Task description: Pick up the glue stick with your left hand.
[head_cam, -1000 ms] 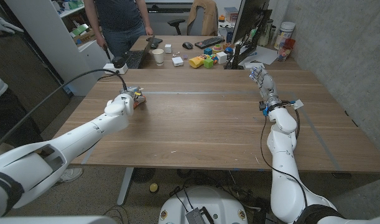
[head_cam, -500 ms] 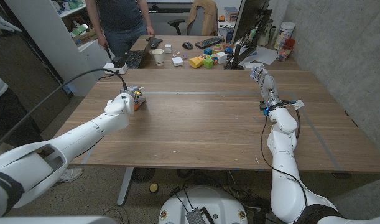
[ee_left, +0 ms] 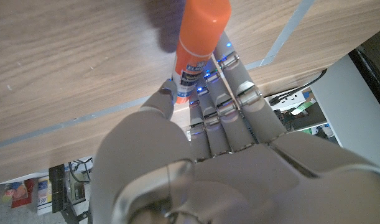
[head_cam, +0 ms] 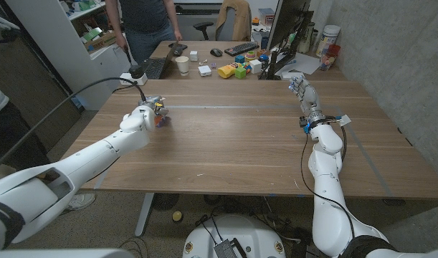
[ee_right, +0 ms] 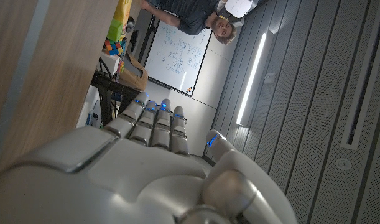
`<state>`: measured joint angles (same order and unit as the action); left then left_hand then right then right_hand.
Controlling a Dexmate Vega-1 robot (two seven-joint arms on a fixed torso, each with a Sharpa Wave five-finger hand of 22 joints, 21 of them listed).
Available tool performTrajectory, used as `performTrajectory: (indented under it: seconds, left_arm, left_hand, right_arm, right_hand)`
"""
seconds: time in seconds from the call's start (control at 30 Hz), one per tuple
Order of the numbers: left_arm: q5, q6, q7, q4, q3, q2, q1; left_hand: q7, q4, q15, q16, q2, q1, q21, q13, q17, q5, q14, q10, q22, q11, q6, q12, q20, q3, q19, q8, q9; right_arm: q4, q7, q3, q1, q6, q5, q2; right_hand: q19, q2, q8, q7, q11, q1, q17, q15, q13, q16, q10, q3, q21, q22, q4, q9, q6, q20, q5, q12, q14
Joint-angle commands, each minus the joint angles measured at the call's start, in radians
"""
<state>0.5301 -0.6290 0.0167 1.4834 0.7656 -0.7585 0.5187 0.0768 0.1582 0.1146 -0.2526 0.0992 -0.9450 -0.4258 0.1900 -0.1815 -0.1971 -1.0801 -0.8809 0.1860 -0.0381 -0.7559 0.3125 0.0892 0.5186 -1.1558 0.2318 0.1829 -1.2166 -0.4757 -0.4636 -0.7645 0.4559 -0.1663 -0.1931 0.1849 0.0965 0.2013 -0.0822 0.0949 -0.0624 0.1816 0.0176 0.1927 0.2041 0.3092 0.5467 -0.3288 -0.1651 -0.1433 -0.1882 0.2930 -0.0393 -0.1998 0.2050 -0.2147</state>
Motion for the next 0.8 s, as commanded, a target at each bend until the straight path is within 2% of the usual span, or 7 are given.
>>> performTrajectory:
  seconds: [0.03, 0.47, 0.7, 0.8]
  left_arm:
    - [-0.026, -0.030, -0.030, 0.108, -0.056, -0.030, 0.041]
    - [-0.026, -0.063, -0.061, 0.191, -0.098, -0.050, 0.070]
    - [-0.010, -0.110, -0.099, 0.232, -0.122, -0.050, 0.088]
    - [-0.003, -0.117, -0.118, 0.250, -0.131, -0.053, 0.095]
  left_hand:
    - [0.008, -0.003, 0.097, 0.003, 0.058, -0.069, -0.011, -0.001, -0.002, 0.002, -0.090, -0.101, 0.002, -0.088, -0.089, -0.005, 0.001, 0.083, -0.014, -0.004, 0.004]
    - [0.011, -0.004, 0.098, 0.008, 0.057, -0.071, -0.015, -0.002, -0.003, 0.006, -0.102, -0.110, 0.002, -0.093, -0.099, -0.014, 0.003, 0.091, -0.017, -0.011, 0.003]
    - [0.004, -0.008, 0.097, 0.013, 0.058, -0.070, -0.017, -0.003, -0.004, 0.008, -0.101, -0.111, 0.003, -0.103, -0.099, -0.020, 0.004, 0.095, -0.015, -0.017, 0.003]
    - [0.001, -0.010, 0.097, 0.015, 0.059, -0.069, -0.017, -0.003, -0.005, 0.009, -0.101, -0.111, 0.003, -0.100, -0.097, -0.022, 0.004, 0.096, -0.012, -0.020, 0.003]
  right_arm:
    - [-0.011, -0.004, -0.003, -0.010, -0.004, 0.005, -0.003]
    - [-0.010, -0.008, -0.004, -0.013, 0.001, 0.010, -0.003]
    - [-0.005, -0.009, -0.003, -0.010, 0.006, 0.009, -0.002]
    - [0.000, -0.009, -0.003, -0.007, 0.009, 0.010, 0.000]
  right_hand:
    - [0.009, 0.036, 0.000, -0.002, 0.002, 0.000, 0.001, 0.003, 0.006, -0.003, 0.007, 0.002, 0.002, -0.005, 0.002, -0.003, 0.012, -0.032, -0.006, 0.003, -0.008]
    - [0.010, 0.037, 0.000, -0.004, 0.003, 0.000, 0.001, 0.003, 0.006, -0.004, 0.009, 0.002, 0.008, -0.005, 0.002, -0.003, 0.015, -0.033, -0.007, 0.002, -0.010]
    - [0.011, 0.037, 0.000, -0.004, 0.003, 0.001, 0.001, 0.004, 0.006, -0.005, 0.010, 0.002, 0.010, -0.005, 0.003, -0.003, 0.016, -0.033, -0.007, 0.002, -0.012]
    - [0.011, 0.037, 0.000, -0.004, 0.004, 0.001, 0.001, 0.002, 0.006, -0.005, 0.010, 0.003, 0.011, -0.005, 0.003, -0.003, 0.017, -0.033, -0.007, 0.002, -0.012]
